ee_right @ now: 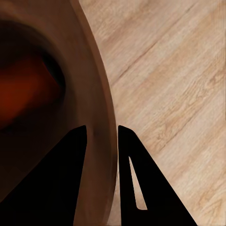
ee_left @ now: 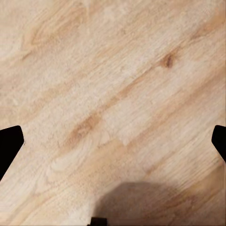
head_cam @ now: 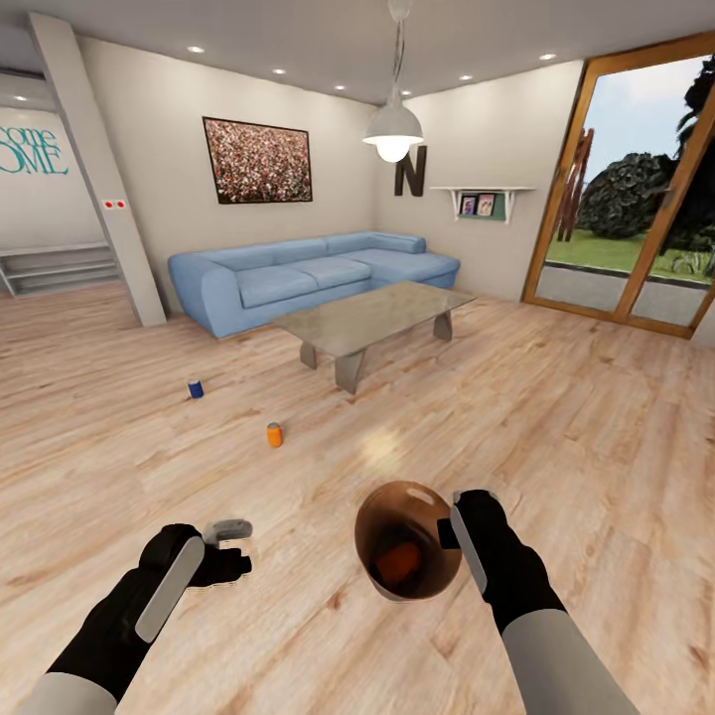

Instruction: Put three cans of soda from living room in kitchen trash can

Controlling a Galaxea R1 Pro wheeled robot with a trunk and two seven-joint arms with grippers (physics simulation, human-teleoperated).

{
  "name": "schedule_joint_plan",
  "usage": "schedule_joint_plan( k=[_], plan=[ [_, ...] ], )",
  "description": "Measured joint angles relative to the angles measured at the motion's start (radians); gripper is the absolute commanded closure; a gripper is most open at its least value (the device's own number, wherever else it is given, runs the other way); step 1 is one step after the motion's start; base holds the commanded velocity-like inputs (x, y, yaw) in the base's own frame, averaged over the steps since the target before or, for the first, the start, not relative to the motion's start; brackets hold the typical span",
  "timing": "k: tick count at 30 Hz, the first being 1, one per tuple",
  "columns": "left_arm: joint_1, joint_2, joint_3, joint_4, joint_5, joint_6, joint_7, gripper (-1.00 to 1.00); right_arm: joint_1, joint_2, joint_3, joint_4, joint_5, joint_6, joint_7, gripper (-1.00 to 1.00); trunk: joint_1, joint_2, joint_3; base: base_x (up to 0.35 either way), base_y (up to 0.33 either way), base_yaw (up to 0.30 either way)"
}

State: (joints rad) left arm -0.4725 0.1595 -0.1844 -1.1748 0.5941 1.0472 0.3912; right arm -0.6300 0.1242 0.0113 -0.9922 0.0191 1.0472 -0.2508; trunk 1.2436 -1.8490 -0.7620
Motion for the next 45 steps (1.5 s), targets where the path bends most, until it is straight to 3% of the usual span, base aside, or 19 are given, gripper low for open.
schedule_joint_plan(
  k=[45],
  plan=[
    [0.0, -0.003, -0.002, -0.001, 0.0, 0.0, 0.0, -1.0, 0.006, -0.002, 0.003, -0.003, -0.003, 0.0, 0.0, 1.0, 0.0, 0.0, 0.0, 0.287, 0.178, 0.0]
  ],
)
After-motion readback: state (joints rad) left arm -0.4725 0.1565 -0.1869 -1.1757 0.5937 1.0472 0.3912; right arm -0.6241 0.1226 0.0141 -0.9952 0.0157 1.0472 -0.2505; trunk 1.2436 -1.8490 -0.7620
